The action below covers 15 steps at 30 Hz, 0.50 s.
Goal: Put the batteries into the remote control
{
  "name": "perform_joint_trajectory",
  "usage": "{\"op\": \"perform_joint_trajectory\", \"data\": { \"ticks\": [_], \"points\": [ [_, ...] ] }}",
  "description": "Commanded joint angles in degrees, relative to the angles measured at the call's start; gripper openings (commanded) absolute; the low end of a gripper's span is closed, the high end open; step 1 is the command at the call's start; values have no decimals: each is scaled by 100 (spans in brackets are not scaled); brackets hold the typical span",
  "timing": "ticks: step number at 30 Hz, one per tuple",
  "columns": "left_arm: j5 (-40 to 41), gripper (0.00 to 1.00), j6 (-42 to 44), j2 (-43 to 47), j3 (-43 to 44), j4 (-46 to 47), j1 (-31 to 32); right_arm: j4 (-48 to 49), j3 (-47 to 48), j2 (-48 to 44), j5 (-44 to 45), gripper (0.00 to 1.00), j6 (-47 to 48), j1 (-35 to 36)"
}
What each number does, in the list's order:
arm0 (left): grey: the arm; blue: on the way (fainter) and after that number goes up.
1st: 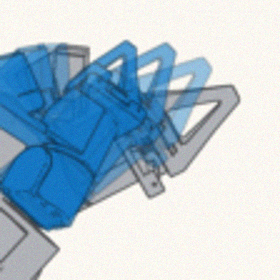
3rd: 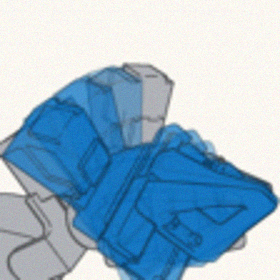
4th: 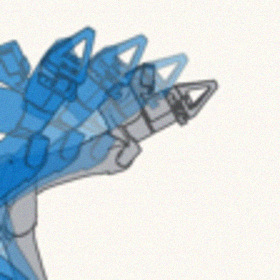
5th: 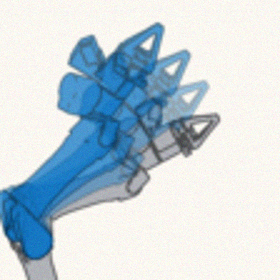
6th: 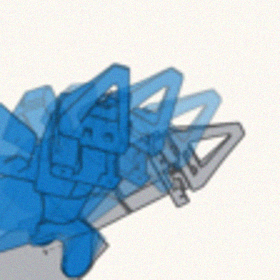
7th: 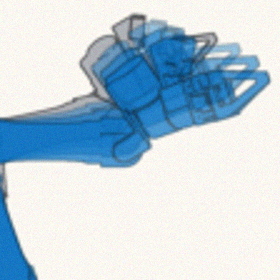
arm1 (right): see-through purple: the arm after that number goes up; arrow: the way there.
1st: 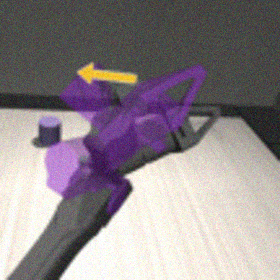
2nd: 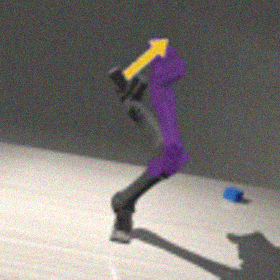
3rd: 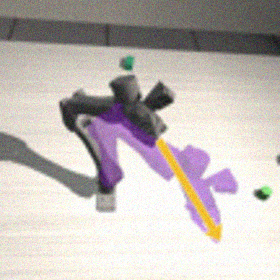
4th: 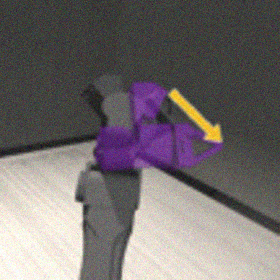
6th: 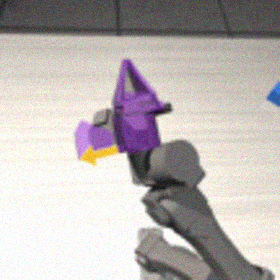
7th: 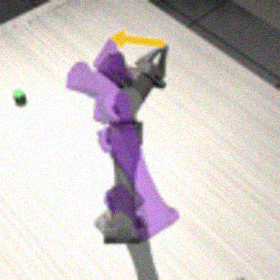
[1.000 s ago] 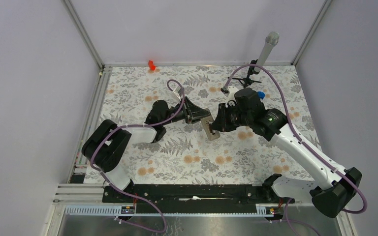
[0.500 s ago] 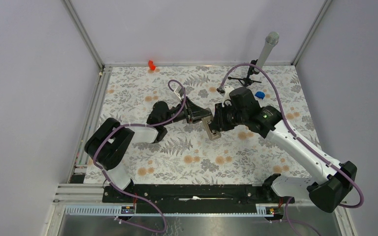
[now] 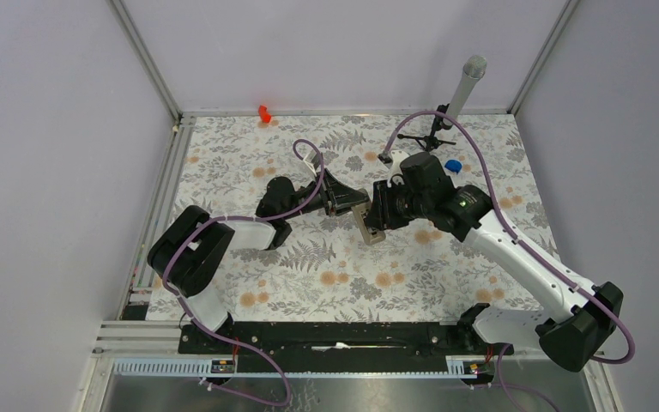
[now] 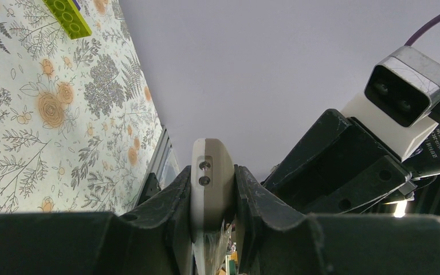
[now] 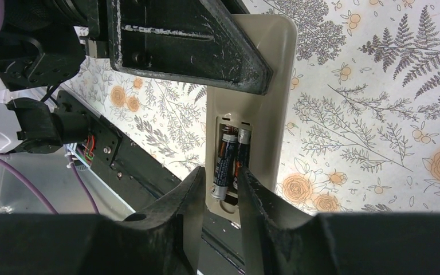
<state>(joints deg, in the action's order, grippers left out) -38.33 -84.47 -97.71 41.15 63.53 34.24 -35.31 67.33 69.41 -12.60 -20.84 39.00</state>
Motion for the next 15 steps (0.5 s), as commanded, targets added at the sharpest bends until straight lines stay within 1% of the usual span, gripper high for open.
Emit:
{"op": "perform_joint_trajectory", "data": {
  "ticks": [1, 5, 7, 9, 10, 12, 15],
  "points": [
    [47, 0, -26, 87, 223, 329, 23, 233, 167, -326, -6, 36, -177, 63],
    [208, 0, -295, 189, 136, 384, 5, 490, 184, -603, -188, 39, -551, 57],
    [307, 0, -554, 202, 82, 614, -11, 706, 140, -775, -293, 42, -755, 55],
    [405, 0, -795, 232, 48, 862, -14, 909, 82, -946, -294, 48, -941, 58],
    [452, 0, -886, 266, 43, 894, -18, 1009, 26, -1053, -211, 48, -1015, 57],
    [546, 0, -1022, 379, 57, 885, -29, 1204, -174, -1367, 356, 50, -1271, 57],
    [937, 0, -1324, 669, -69, 849, -60, 1427, -495, -1830, 1384, 59, -1534, 61]
  ]
}}
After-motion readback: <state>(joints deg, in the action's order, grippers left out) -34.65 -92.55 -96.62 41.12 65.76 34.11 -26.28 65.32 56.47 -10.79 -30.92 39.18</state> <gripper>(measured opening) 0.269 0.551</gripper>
